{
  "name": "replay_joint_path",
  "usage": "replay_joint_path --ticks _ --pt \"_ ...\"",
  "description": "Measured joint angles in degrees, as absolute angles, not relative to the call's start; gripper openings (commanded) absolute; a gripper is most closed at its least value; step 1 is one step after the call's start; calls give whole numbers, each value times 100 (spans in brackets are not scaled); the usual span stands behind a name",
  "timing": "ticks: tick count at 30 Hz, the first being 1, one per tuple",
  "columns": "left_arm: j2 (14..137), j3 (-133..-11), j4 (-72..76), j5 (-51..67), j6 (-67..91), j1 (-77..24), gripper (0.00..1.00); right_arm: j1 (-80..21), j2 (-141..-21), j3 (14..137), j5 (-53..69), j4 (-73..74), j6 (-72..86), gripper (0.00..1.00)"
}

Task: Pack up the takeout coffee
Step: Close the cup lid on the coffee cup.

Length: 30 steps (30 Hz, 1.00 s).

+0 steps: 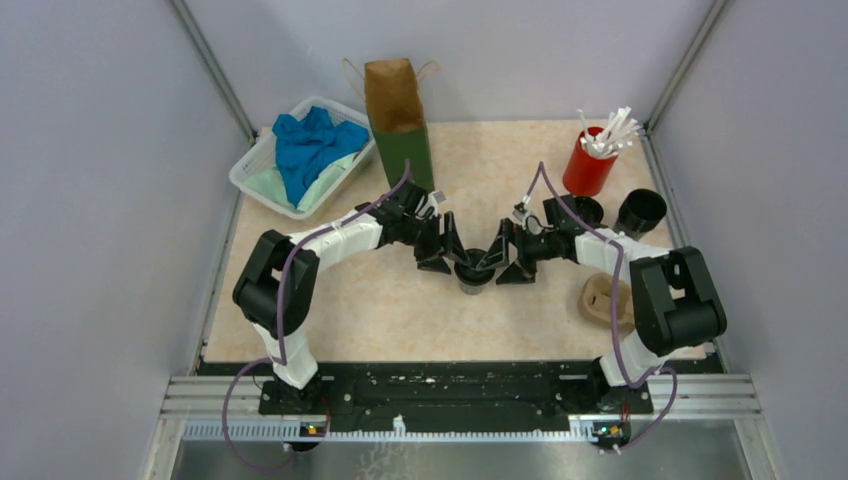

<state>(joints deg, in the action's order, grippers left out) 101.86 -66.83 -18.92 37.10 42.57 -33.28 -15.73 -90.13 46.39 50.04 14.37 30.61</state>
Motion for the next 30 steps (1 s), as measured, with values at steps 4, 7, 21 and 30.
replay_joint_path --ticks 4,7,21,30 --pt "10186 -6670 -1844 3726 4254 -3326 69 -1581 -8984 4525 5089 1402 3120 98" --pt "10186 -6659 -1804 3719 4254 -3323 69 -1614 -8783 4464 5100 1409 3159 98" --pt "10186 -6530 -1649 3776 4316 -3321 66 -1756 -8967 4224 5039 921 3212 83" --pt "10184 -6602 -1761 3736 4285 -3336 71 -1785 -8820 4051 4958 659 3326 84"
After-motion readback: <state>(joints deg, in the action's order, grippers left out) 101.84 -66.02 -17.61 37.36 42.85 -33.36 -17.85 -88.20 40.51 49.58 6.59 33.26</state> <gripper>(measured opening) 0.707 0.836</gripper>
